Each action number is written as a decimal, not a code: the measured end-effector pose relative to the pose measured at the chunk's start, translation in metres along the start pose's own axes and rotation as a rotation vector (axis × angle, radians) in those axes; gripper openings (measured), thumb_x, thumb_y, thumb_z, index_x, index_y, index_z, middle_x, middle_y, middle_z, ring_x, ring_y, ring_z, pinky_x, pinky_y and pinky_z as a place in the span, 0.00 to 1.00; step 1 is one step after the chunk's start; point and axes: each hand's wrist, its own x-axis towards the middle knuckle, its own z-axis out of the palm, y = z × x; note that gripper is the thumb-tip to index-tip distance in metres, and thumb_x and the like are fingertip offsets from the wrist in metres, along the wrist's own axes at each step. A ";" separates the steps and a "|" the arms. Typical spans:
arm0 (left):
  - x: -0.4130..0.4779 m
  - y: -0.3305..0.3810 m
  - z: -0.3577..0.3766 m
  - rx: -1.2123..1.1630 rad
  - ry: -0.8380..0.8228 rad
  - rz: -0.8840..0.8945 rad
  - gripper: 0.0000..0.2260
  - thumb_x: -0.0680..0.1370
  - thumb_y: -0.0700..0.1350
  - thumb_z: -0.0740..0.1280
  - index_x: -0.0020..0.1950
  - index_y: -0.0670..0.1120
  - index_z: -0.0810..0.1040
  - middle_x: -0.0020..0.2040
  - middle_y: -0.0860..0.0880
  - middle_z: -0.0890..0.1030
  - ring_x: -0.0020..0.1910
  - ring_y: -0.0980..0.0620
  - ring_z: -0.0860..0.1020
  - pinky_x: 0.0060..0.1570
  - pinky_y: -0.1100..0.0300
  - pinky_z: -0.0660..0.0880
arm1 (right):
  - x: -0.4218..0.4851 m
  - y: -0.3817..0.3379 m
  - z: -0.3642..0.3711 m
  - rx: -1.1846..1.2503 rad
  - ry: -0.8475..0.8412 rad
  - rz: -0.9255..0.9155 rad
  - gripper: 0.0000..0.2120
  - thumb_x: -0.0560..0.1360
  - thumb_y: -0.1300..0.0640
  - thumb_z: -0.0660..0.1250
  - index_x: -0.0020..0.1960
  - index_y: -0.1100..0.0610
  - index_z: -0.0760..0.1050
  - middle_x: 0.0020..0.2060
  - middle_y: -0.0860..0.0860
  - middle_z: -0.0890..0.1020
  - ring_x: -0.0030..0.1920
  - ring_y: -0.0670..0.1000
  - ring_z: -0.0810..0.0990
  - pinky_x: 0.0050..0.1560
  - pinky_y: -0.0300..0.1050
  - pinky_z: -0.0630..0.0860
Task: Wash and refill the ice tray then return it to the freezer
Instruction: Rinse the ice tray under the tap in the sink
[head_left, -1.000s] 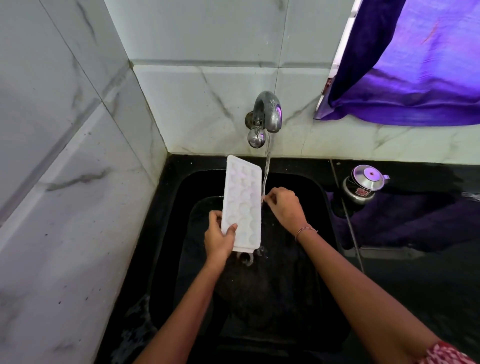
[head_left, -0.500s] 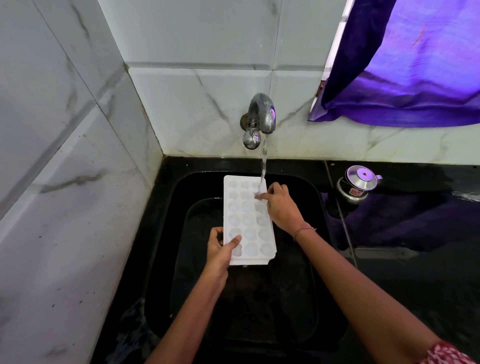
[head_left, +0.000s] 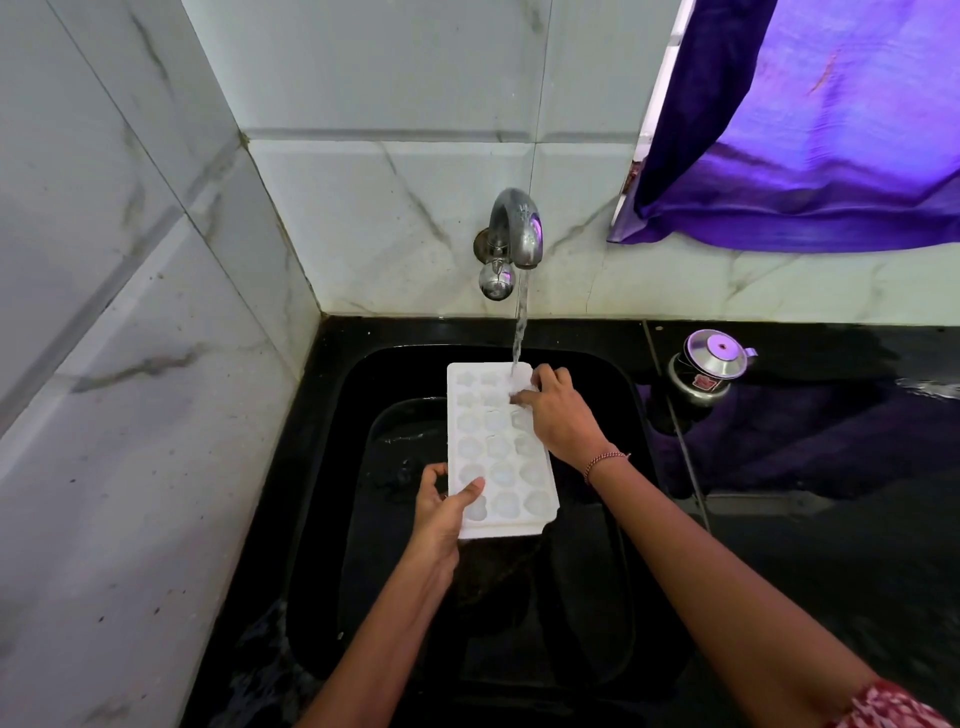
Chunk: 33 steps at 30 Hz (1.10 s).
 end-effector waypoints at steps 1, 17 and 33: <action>0.000 0.001 0.001 -0.003 -0.001 0.001 0.12 0.72 0.35 0.70 0.46 0.49 0.70 0.43 0.47 0.82 0.38 0.48 0.81 0.29 0.58 0.77 | 0.000 0.001 0.000 0.007 -0.007 -0.002 0.21 0.78 0.66 0.54 0.66 0.51 0.73 0.58 0.54 0.67 0.57 0.55 0.65 0.56 0.45 0.73; -0.001 0.005 0.011 0.020 -0.062 -0.022 0.12 0.73 0.36 0.70 0.48 0.48 0.70 0.48 0.43 0.82 0.42 0.44 0.81 0.41 0.49 0.79 | 0.002 -0.008 -0.001 0.009 0.053 -0.046 0.21 0.72 0.67 0.63 0.62 0.51 0.73 0.68 0.55 0.64 0.69 0.57 0.61 0.63 0.49 0.70; -0.006 0.005 0.011 0.027 -0.064 -0.031 0.12 0.72 0.35 0.70 0.49 0.47 0.70 0.49 0.43 0.81 0.43 0.44 0.81 0.37 0.53 0.79 | -0.002 -0.002 0.000 -0.096 -0.003 -0.016 0.18 0.79 0.59 0.58 0.66 0.50 0.73 0.70 0.54 0.63 0.71 0.57 0.58 0.65 0.52 0.66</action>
